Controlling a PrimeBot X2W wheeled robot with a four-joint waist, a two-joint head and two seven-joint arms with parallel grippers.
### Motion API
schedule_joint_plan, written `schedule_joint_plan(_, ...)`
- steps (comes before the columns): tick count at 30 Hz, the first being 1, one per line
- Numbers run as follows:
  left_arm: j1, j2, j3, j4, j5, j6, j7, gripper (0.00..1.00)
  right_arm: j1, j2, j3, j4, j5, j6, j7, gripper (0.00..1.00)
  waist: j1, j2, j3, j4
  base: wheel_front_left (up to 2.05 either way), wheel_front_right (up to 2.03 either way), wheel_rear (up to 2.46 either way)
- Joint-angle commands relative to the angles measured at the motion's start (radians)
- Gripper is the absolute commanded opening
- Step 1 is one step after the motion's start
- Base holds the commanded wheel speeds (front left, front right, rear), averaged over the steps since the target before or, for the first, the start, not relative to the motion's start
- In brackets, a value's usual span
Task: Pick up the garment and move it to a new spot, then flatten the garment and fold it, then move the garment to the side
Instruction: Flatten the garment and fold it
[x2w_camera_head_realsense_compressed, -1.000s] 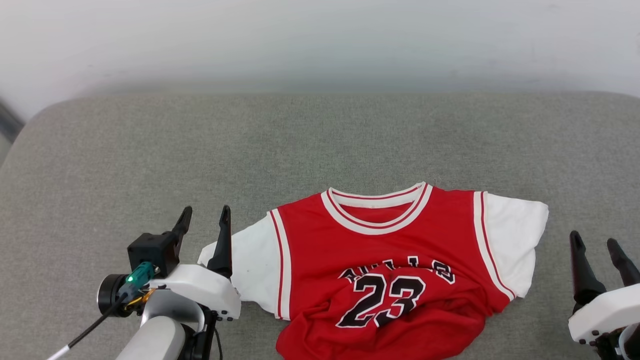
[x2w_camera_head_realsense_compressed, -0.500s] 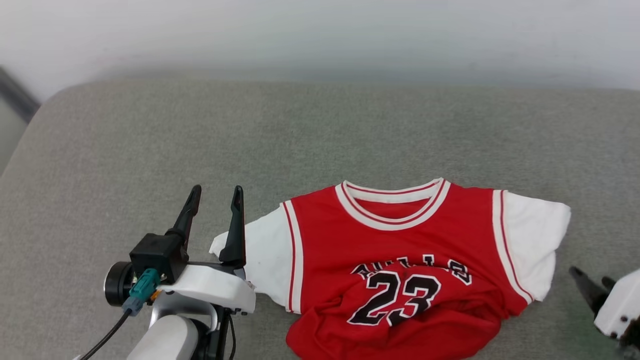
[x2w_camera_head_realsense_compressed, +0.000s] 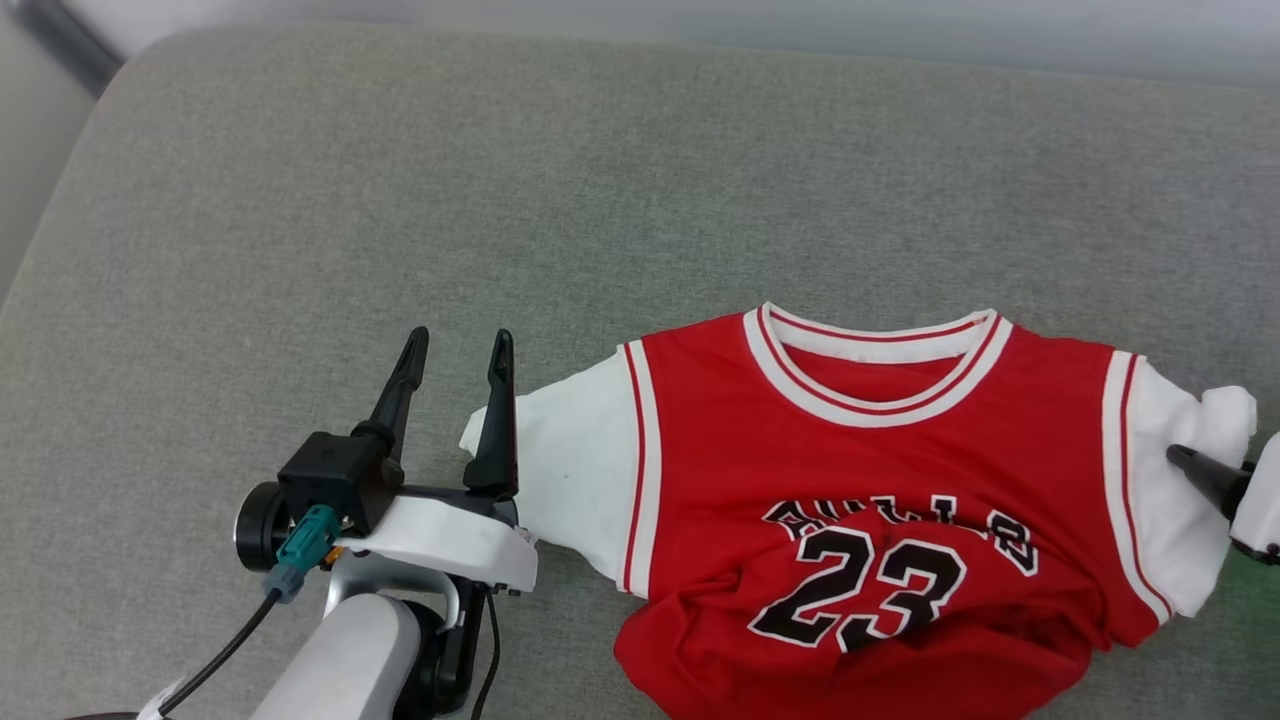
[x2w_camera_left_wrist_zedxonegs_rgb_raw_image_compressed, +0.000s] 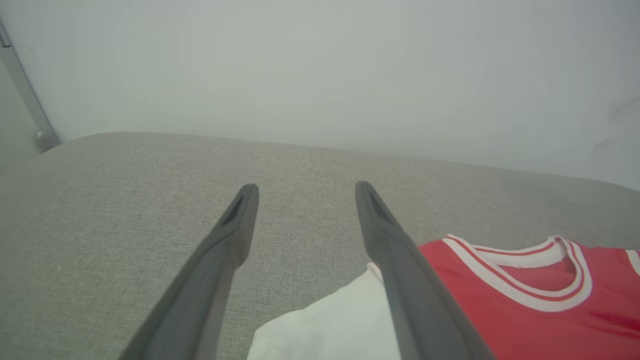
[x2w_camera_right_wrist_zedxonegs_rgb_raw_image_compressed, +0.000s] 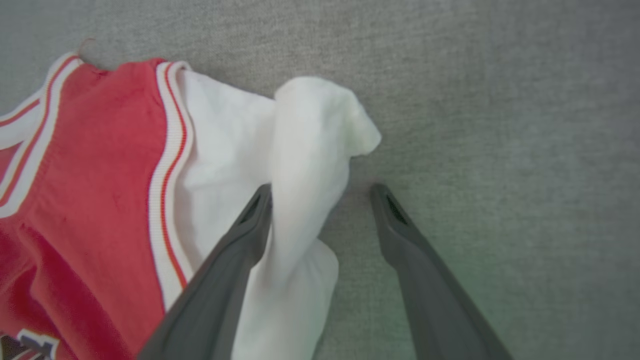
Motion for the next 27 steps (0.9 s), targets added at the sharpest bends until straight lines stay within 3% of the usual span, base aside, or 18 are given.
schedule_joint_plan(1,-0.013,-0.001,0.0,0.004,0.003,-0.005,-0.007,1.0,-0.004,0.001,0.007,0.029,-0.001,0.0,0.02,1.0,-0.0001,0.0,0.019,0.017,0.0,0.0,0.0)
schedule_joint_plan(4,-0.01,-0.007,0.007,0.024,-0.016,-0.018,-0.008,1.0,0.007,0.018,0.006,0.091,-0.007,0.0,0.05,1.0,-0.0001,0.0,0.023,0.022,0.0,0.0,0.0)
schedule_joint_plan(5,-0.009,-0.006,0.009,0.032,-0.025,-0.021,-0.006,1.0,0.011,0.027,0.009,0.108,-0.005,-0.001,0.06,0.48,-0.0001,0.0,0.022,0.022,0.0,0.0,0.0)
schedule_joint_plan(6,-0.008,-0.005,0.009,0.039,-0.029,-0.025,0.0,1.0,0.011,0.04,0.008,0.121,0.008,0.0,0.061,0.16,-0.0001,0.0,0.021,0.022,0.0,0.0,0.0)
schedule_joint_plan(7,-0.008,-0.003,0.011,0.044,-0.036,-0.028,0.005,1.0,0.01,0.044,0.01,0.129,0.009,0.0,0.058,0.0,-0.0001,0.0,0.018,0.019,0.0,0.0,0.0)
schedule_joint_plan(11,-0.009,0.022,0.022,0.069,-0.087,-0.052,0.082,1.0,-0.005,0.033,0.024,0.121,0.011,0.0,0.03,0.0,-0.0001,0.0,-0.004,0.001,0.0,0.0,0.0)
schedule_joint_plan(18,-0.044,0.109,0.032,0.117,-0.212,-0.102,0.358,1.0,-0.013,0.021,0.059,0.074,0.036,0.0,-0.018,0.0,-0.0001,0.0,-0.066,-0.056,0.0,0.0,0.0)
schedule_joint_plan(23,-0.049,0.168,0.032,0.169,-0.298,-0.11,0.572,1.0,0.003,0.04,0.102,0.041,0.049,0.0,-0.035,0.0,-0.0001,0.0,-0.09,-0.115,0.0,0.0,0.0)
schedule_joint_plan(27,-0.04,0.198,0.027,0.216,-0.341,-0.108,0.682,1.0,0.016,0.057,0.133,0.025,0.064,0.0,-0.049,0.0,-0.0001,0.0,-0.093,-0.161,0.0,0.0,0.0)
